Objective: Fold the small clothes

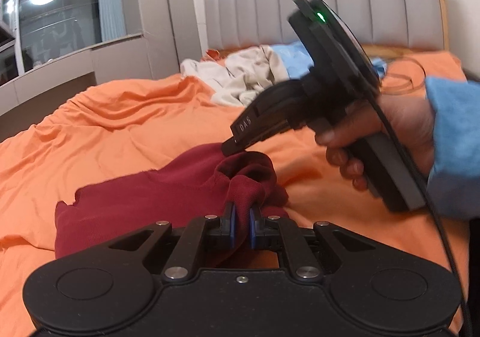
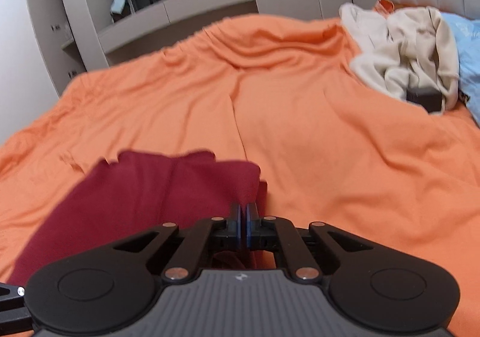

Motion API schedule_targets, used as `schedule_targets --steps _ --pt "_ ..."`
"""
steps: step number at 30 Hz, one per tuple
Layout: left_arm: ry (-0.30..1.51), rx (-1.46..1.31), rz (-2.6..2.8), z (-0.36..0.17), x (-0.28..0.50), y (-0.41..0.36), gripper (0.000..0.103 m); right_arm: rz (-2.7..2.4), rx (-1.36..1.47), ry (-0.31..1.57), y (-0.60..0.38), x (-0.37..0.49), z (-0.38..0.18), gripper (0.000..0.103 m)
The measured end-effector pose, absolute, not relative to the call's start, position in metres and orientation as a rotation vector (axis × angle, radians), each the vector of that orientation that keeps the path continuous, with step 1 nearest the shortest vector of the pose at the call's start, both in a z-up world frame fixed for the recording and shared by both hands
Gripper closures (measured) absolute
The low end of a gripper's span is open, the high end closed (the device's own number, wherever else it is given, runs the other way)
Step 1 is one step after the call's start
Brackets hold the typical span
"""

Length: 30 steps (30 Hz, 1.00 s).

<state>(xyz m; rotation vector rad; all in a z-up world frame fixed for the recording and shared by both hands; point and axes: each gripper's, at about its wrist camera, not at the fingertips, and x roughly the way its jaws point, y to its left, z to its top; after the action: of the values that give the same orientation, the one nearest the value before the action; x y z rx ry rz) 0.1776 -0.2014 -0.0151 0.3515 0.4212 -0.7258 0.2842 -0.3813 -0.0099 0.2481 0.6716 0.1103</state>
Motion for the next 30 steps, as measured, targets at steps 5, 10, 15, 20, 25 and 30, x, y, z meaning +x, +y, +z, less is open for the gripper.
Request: schedule_targets --steps 5,10,15,20,25,30 --pt "0.451 0.339 -0.740 -0.019 0.181 -0.200 0.093 0.108 0.243 0.686 -0.380 0.284 -0.013 0.099" --pt "0.480 0.301 -0.754 -0.016 0.186 -0.195 0.086 0.106 0.234 0.697 -0.378 0.283 -0.013 0.099" --pt "0.540 0.187 -0.770 -0.004 0.193 -0.180 0.061 0.104 0.233 0.703 -0.379 0.285 -0.013 0.098" --pt "0.556 0.045 -0.718 0.016 0.200 -0.154 0.029 0.096 0.227 0.703 -0.379 0.285 -0.013 0.094" --pt "0.518 -0.062 -0.562 0.034 0.213 -0.118 0.001 0.083 0.223 0.702 -0.379 0.284 -0.012 0.089" --pt "0.603 -0.128 -0.446 0.035 0.245 -0.079 0.001 0.073 0.230 0.694 -0.379 0.284 -0.011 0.055"
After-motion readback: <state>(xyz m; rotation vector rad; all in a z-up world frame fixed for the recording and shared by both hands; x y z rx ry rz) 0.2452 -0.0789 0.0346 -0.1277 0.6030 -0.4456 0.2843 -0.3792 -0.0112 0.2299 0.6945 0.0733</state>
